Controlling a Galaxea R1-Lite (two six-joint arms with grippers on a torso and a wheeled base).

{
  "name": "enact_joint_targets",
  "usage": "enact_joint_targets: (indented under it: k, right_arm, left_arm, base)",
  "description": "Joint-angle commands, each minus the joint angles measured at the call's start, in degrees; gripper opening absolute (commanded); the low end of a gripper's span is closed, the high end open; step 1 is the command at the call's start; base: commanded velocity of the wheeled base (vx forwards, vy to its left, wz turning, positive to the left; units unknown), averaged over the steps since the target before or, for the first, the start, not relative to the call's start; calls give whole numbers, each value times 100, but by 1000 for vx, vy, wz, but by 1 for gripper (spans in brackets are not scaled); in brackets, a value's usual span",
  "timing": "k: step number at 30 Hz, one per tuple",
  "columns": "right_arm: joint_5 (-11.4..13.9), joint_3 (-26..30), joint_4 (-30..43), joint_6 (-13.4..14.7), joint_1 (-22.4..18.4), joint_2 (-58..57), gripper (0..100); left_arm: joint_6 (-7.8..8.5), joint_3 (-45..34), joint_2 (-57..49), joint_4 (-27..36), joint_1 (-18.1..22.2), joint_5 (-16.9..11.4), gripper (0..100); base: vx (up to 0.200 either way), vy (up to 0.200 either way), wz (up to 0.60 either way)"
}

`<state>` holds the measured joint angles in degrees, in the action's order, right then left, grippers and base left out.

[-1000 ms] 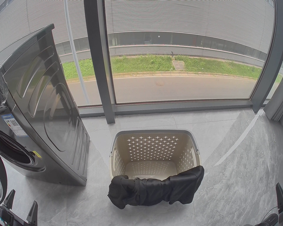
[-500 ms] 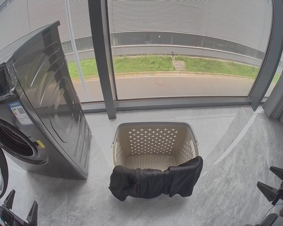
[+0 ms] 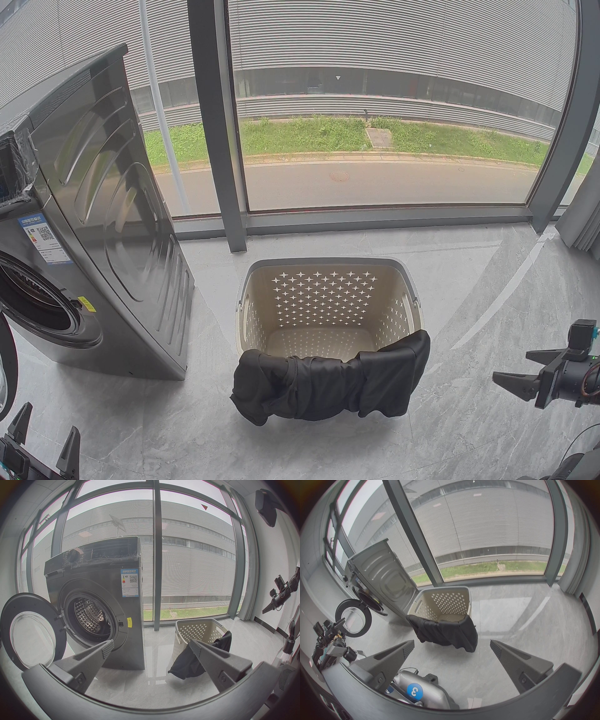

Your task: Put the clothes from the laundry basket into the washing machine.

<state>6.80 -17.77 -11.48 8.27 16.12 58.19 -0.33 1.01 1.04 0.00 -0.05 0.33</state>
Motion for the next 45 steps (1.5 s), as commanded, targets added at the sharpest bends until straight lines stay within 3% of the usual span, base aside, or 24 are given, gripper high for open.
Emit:
enact_joint_targets:
  k: [1, 5, 15, 22, 35, 45]
  right_arm:
    - [23, -68, -38, 123, 32, 940, 100]
    - [40, -121, -179, 255, 50, 1520, 100]
    - [76, -139, -1567, 255, 217, 3243, 100]
    - [58, -367, -2508, 246, 269, 4236, 100]
    - [-91, -815, -2692, 263, 269, 5282, 100]
    - [-56, -1079, -2772, 272, 269, 5836, 100]
  left_arm:
    - [15, -101, -104, 0, -4, 2, 100]
    - [15, -101, -104, 0, 5, 11, 100]
    - [24, -101, -104, 0, -4, -24, 100]
    - [15, -101, -104, 0, -4, -24, 100]
    - [7, -101, -104, 0, -4, -24, 100]
    - [15, -101, -104, 0, -4, -33, 100]
  base:
    - [0, 0, 0]
    - [0, 0, 0]
    - [0, 0, 0]
    - [171, 0, 0]
    - [0, 0, 0]
    - [0, 0, 0]
